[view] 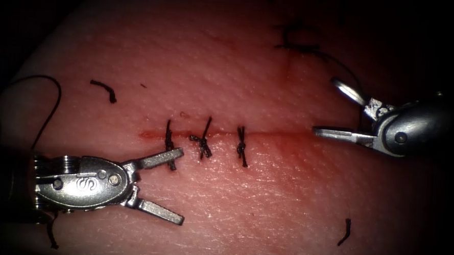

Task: Wound Closure
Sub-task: Grab the needle near its tip with the left tool

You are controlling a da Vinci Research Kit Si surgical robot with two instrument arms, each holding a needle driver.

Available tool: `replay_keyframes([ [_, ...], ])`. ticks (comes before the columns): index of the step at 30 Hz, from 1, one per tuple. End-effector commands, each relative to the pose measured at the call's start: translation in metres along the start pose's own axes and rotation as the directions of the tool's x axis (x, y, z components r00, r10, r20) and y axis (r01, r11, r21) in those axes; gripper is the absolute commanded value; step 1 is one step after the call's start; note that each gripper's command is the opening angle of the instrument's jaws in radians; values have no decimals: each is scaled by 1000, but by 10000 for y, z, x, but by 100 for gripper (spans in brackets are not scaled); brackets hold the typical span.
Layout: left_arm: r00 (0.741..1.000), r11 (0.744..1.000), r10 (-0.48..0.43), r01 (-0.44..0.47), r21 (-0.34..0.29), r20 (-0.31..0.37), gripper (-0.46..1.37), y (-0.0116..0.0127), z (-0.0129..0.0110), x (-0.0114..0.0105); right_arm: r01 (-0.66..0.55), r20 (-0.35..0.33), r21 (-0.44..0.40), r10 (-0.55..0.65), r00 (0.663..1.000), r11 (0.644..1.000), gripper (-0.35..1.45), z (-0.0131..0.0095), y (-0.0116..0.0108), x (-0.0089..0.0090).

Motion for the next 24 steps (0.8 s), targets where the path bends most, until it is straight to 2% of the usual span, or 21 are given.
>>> replay_keyframes([
  [1, 1000, 1000, 6, -6, 15, -5, 75, -2, -5, 2, -8, 2, 18, 8, 1000, 1000, 144, 0, -2, 0],
  [9, 1000, 998, 19, -20, 59, 15, 79, -9, -54, 13, -31, 6, 22, 31, 999, 999, 144, 0, -4, 2],
  [11, 999, 994, 18, -22, 104, 41, 78, -13, -74, 9, -37, 8, 24, 37, 999, 999, 143, 1, -4, 3],
  [17, 996, 981, -23, 6, 195, 86, 79, -25, -114, -1, -41, 11, 24, 41, 999, 999, 142, 4, -6, 3],
  [24, 989, 954, -86, 48, 294, 117, 84, -34, -143, -8, -46, 29, 40, 44, 999, 998, 143, 11, -15, 2],
])
